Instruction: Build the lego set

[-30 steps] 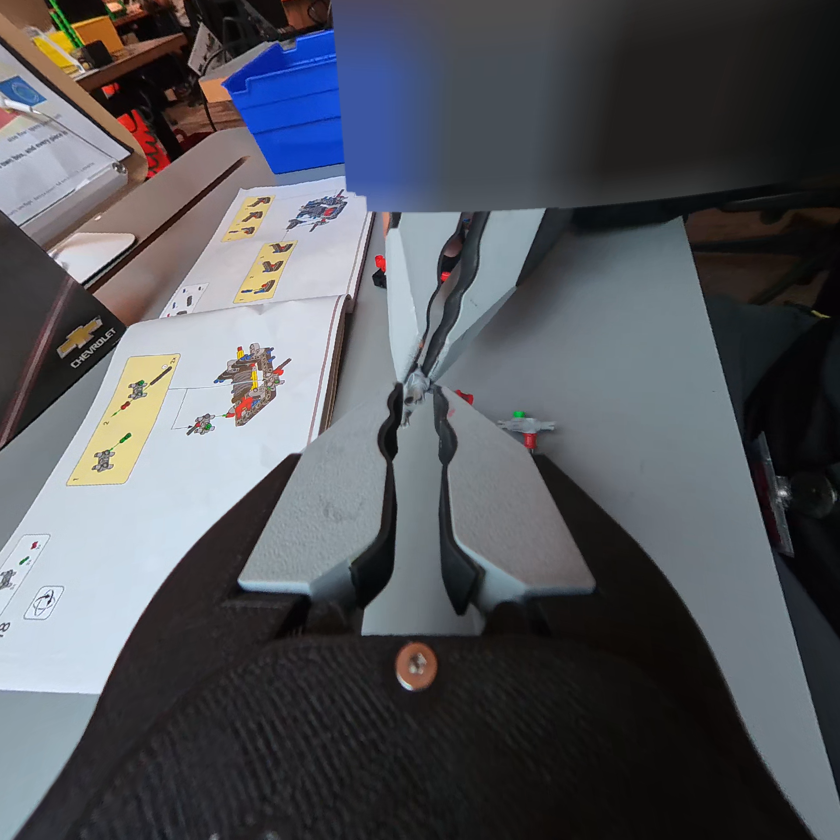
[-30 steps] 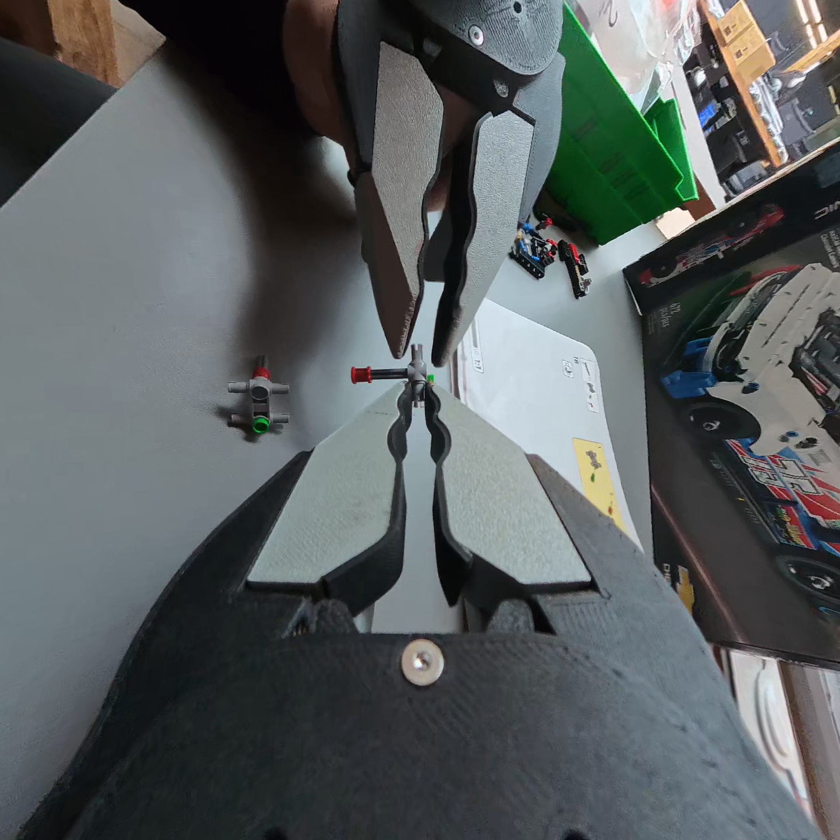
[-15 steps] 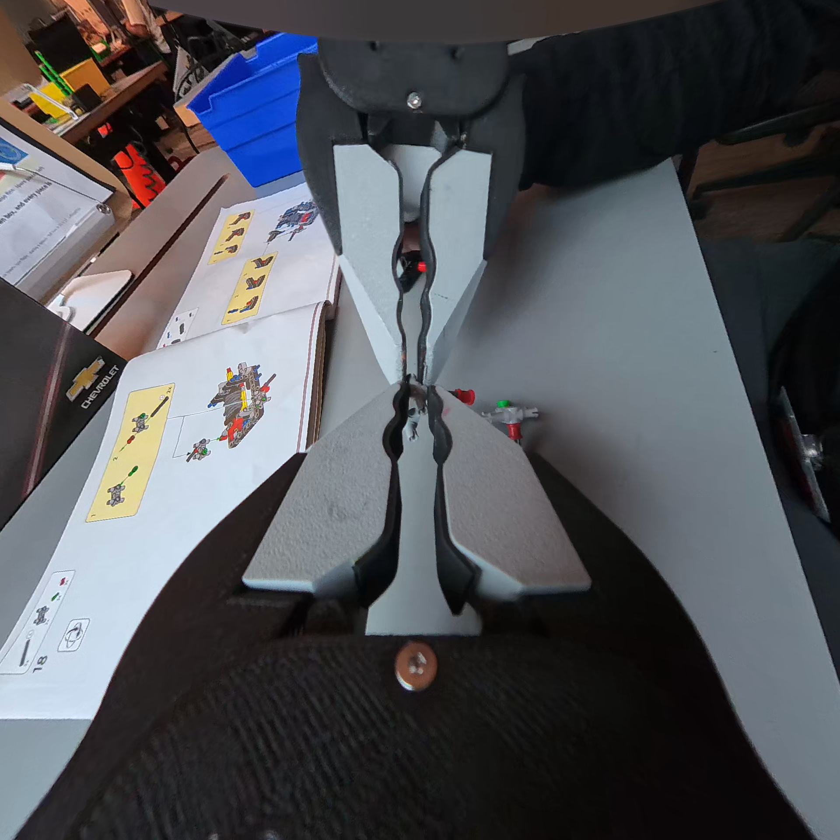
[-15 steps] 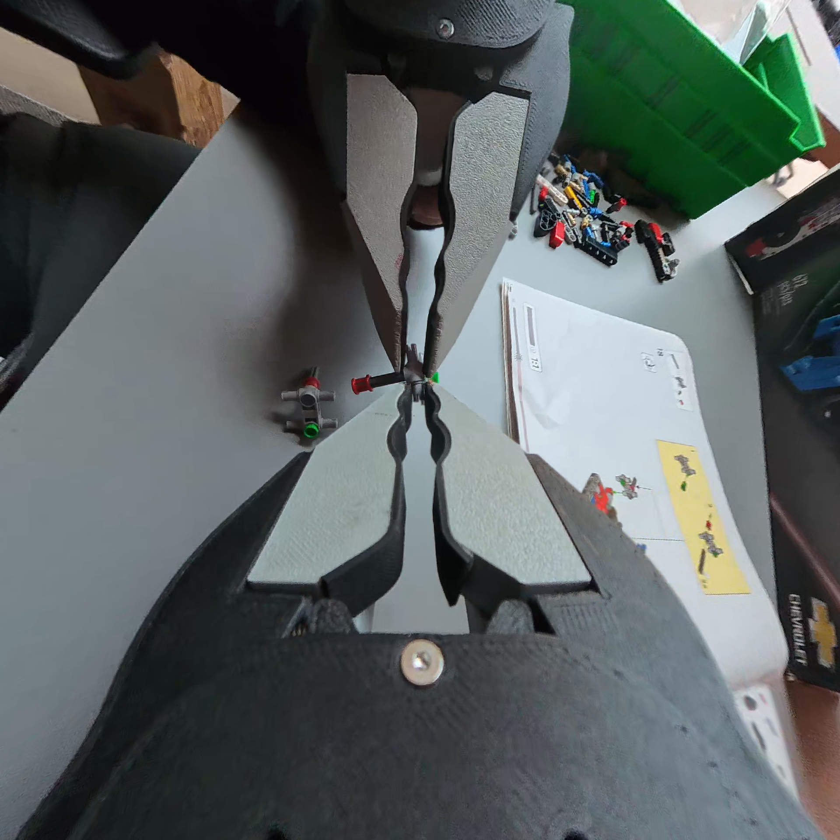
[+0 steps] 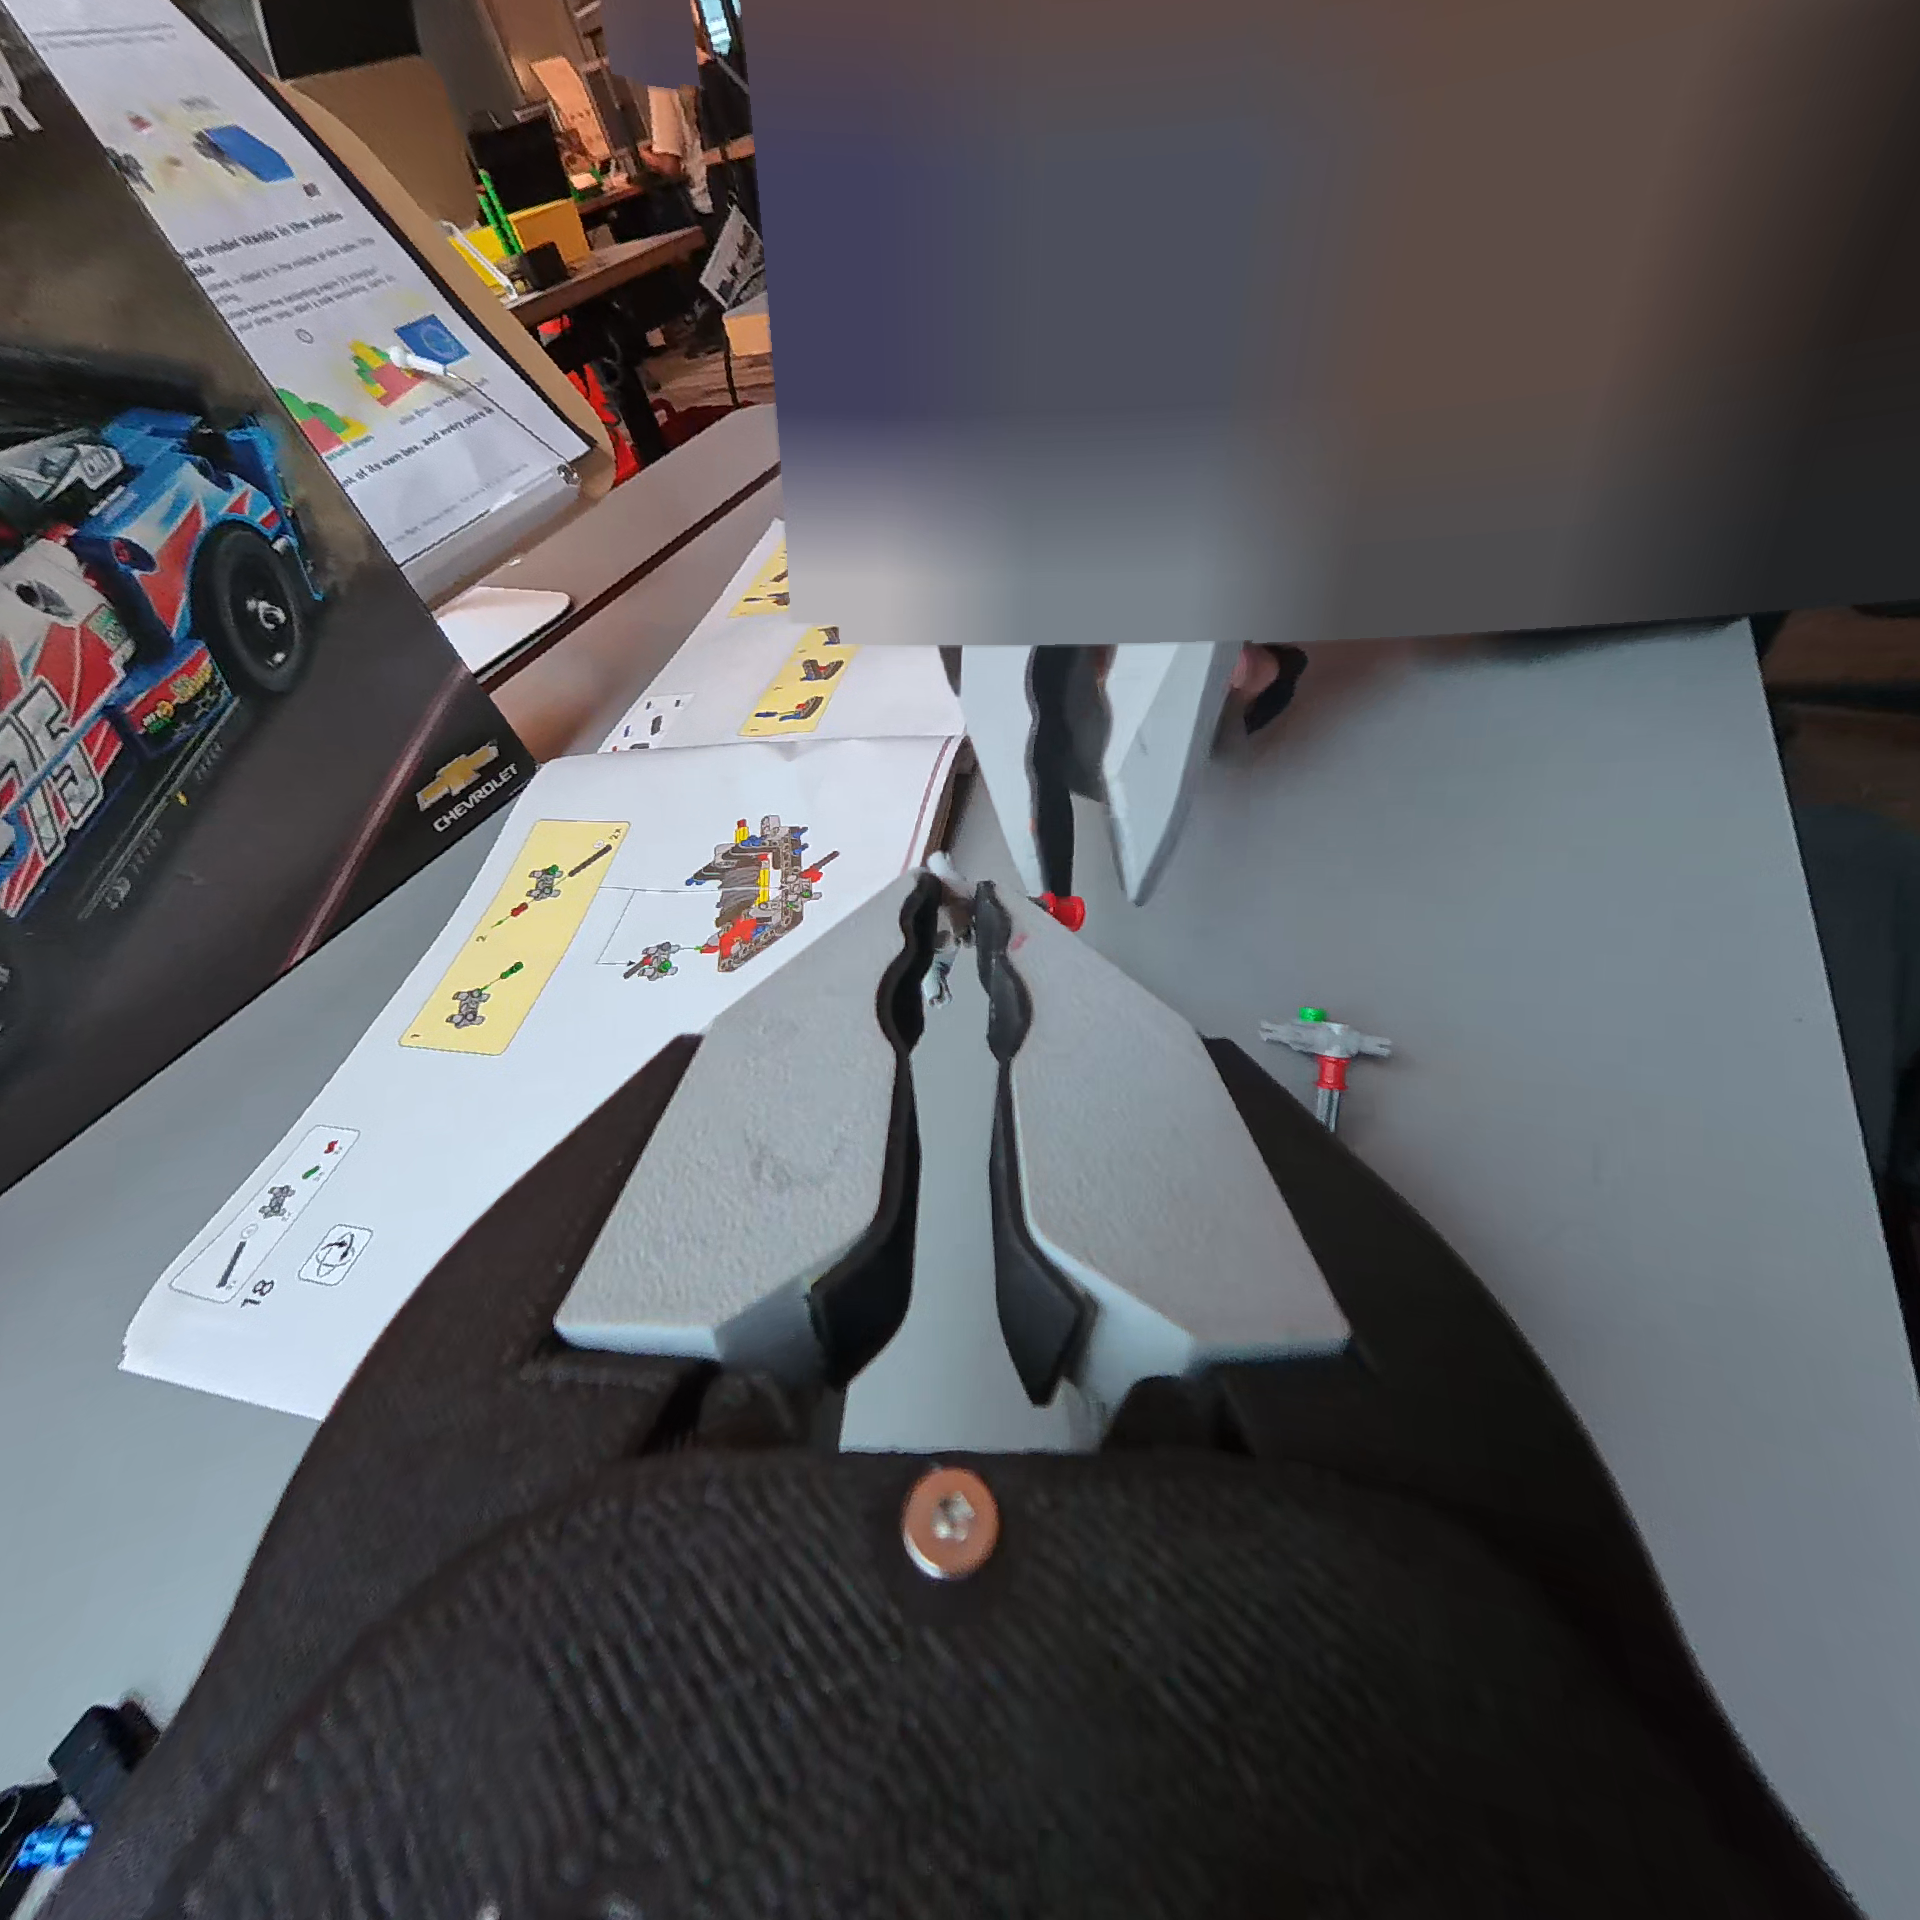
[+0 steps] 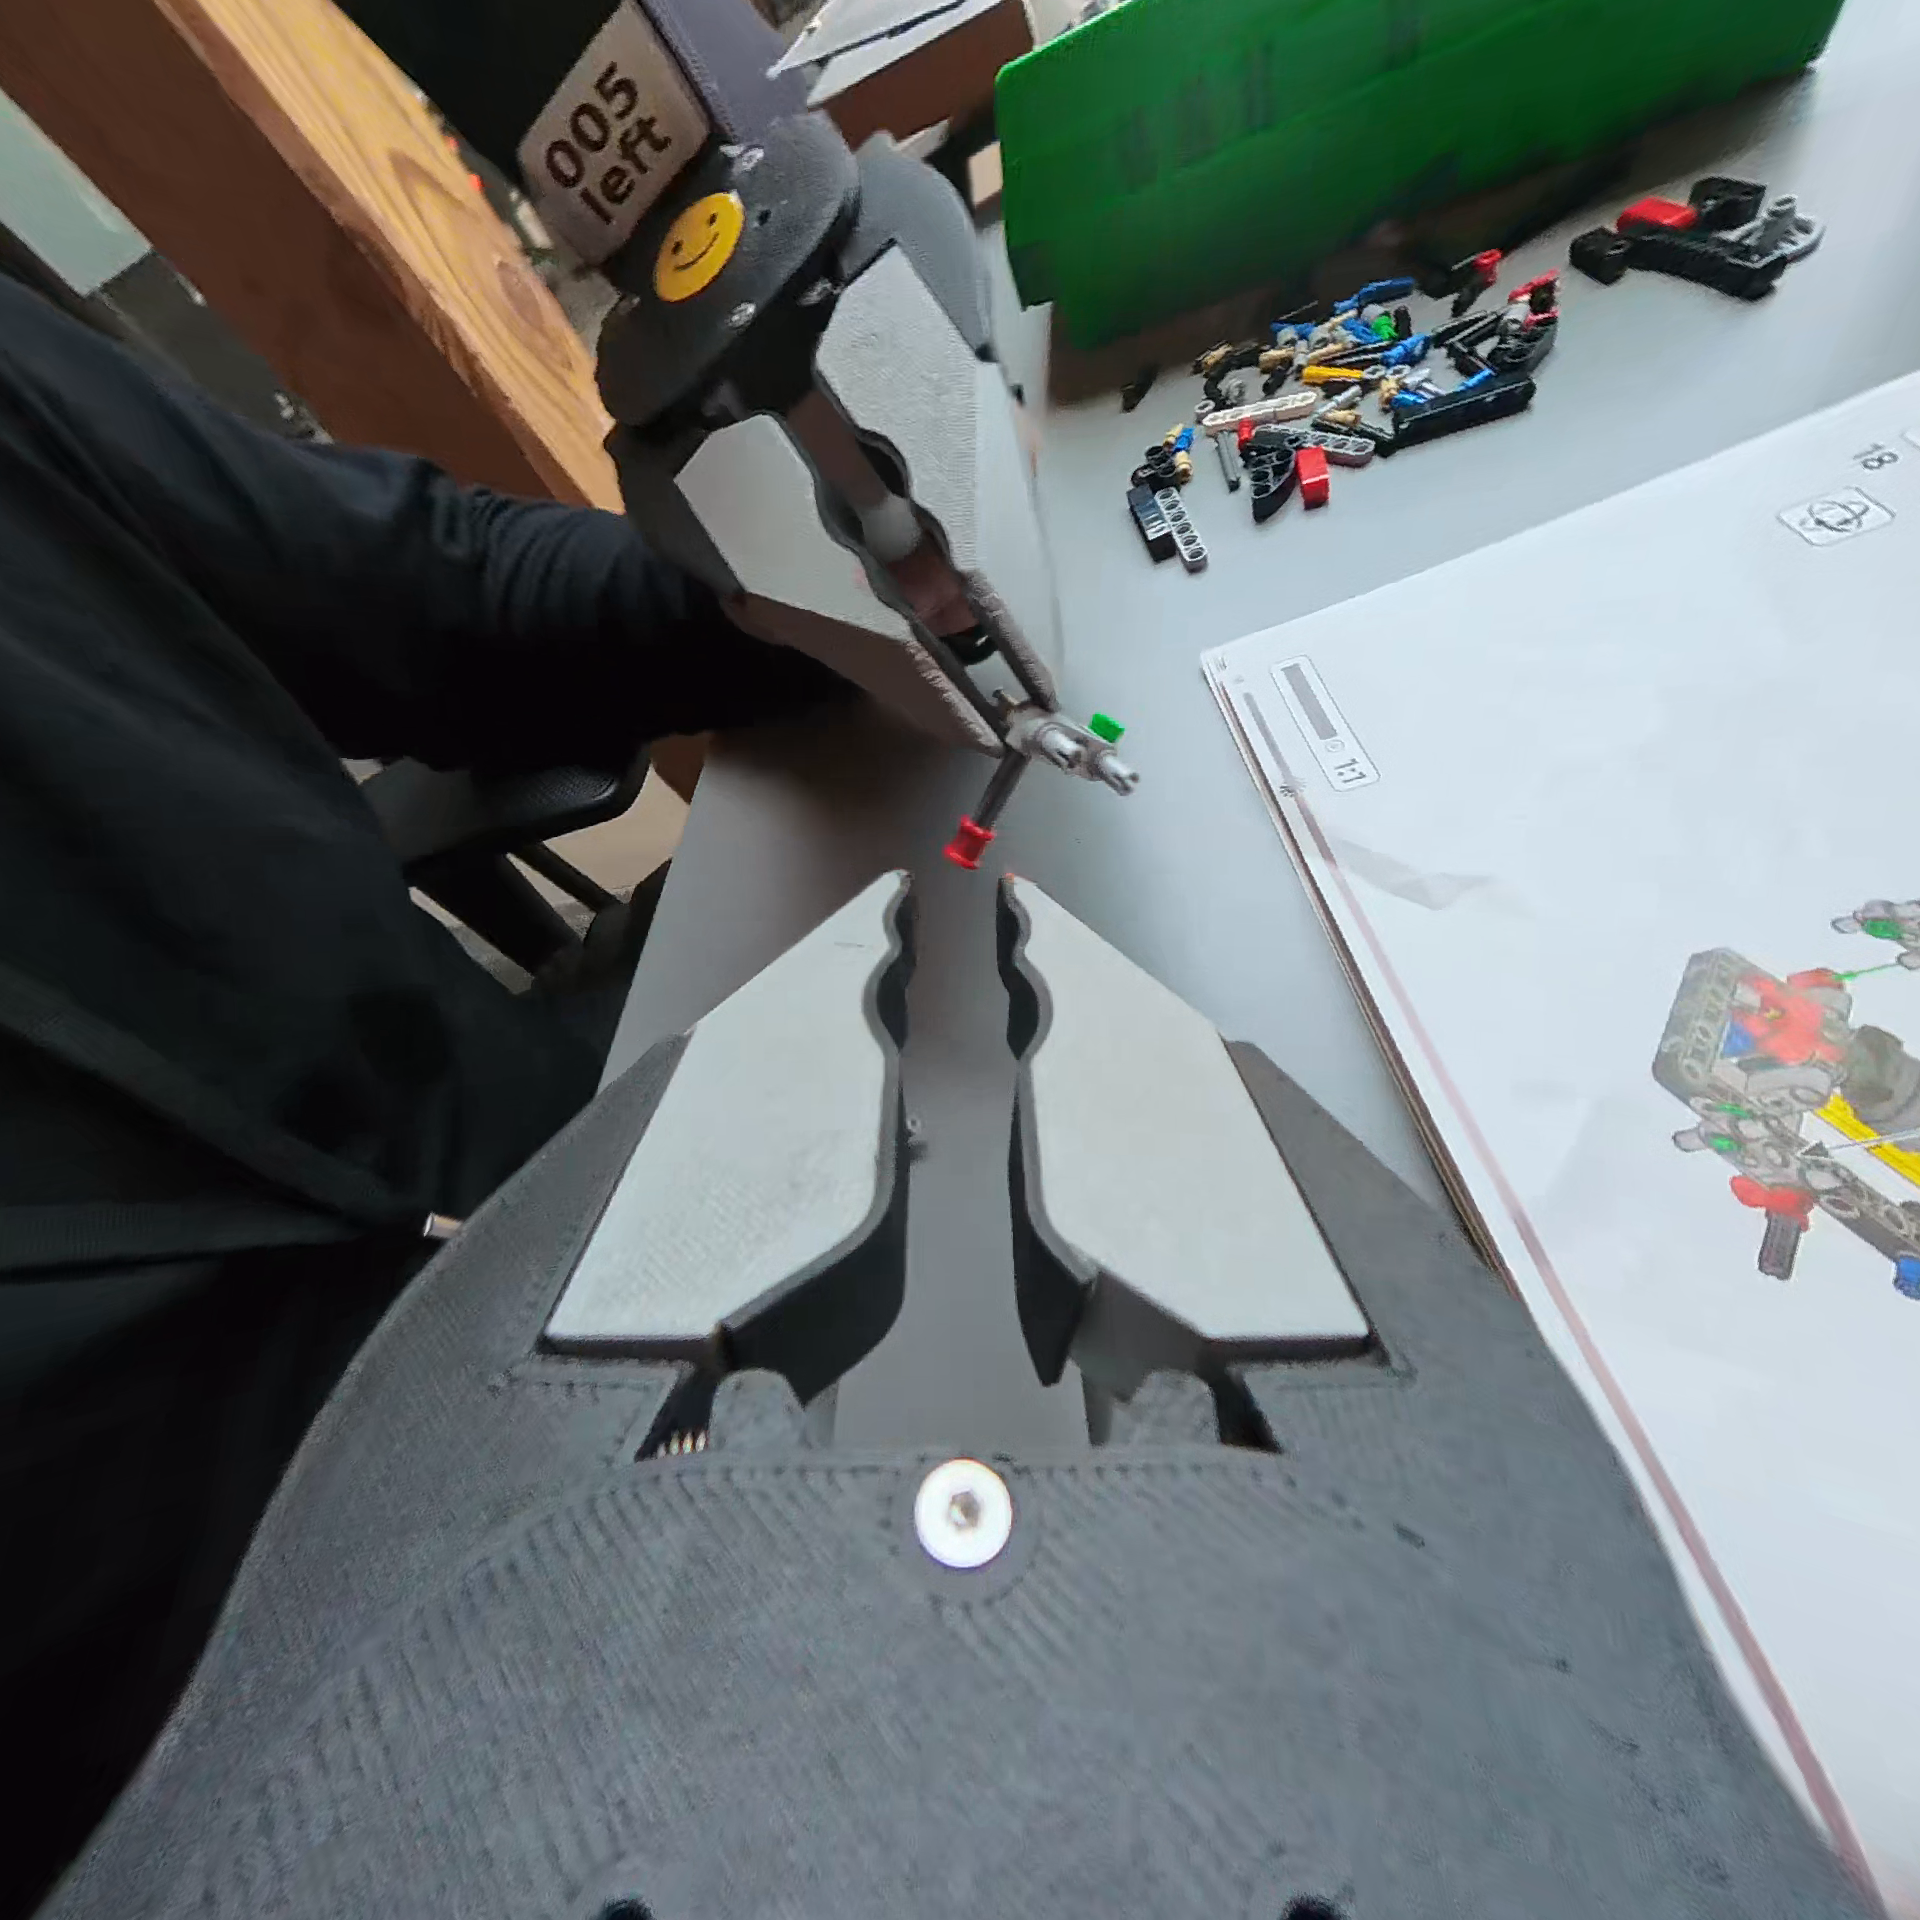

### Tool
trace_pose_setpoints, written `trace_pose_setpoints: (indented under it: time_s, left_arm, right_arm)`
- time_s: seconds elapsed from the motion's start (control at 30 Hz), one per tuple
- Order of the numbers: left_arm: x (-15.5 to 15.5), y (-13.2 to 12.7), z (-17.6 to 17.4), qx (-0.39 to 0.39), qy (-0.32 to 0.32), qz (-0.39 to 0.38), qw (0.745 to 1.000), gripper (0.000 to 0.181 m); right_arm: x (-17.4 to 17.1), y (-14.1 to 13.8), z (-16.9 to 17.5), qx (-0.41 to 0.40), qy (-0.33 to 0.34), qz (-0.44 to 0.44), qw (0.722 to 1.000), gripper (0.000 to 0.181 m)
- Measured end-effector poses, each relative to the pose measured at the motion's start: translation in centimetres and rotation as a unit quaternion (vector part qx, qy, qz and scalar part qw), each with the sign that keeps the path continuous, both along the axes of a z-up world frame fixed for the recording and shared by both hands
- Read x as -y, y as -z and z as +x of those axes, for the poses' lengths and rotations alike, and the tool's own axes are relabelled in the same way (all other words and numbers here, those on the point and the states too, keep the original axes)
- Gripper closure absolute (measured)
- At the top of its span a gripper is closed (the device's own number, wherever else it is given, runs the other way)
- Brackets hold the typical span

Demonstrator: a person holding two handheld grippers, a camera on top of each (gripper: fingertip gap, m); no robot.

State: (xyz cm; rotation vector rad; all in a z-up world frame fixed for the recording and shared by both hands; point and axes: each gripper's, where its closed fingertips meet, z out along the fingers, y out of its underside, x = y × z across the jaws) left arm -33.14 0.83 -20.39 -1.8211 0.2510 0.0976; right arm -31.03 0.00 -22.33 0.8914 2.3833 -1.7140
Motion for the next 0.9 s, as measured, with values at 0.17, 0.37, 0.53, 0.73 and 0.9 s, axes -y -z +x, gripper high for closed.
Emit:
trace_pose_setpoints:
  time_s: [0.17, 0.37, 0.53, 0.73, 0.9]
  left_arm:
    - [-0.2, -0.4, 0.4, -0.019, -0.002, 0.01, 1.0, 0.177]
    - [-0.3, -0.2, 0.5, -0.025, -0.007, 0.005, 1.0, 0.177]
    - [-0.4, 1.0, 1.0, 0.041, 0.021, -0.022, 0.999, 0.177]
    - [-0.5, 2.1, 0.9, 0.043, 0.017, -0.045, 0.998, 0.177]
    - [-0.6, 2.1, 1.6, 0.052, 0.031, -0.042, 0.997, 0.18]
  right_arm:
    - [0.6, -0.5, -0.2, 0.047, 0.008, -0.056, 0.997, 0.175]
    - [0.4, -0.2, -0.2, 0.088, 0.008, -0.075, 0.993, 0.177]
    - [0.6, 1.2, 0.3, 0.102, -0.002, -0.034, 0.994, 0.177]
    - [0.5, 2.2, 0.3, 0.145, 0.001, -0.052, 0.988, 0.178]
    - [0.9, 2.9, 0.1, 0.139, 0.005, -0.033, 0.99, 0.177]
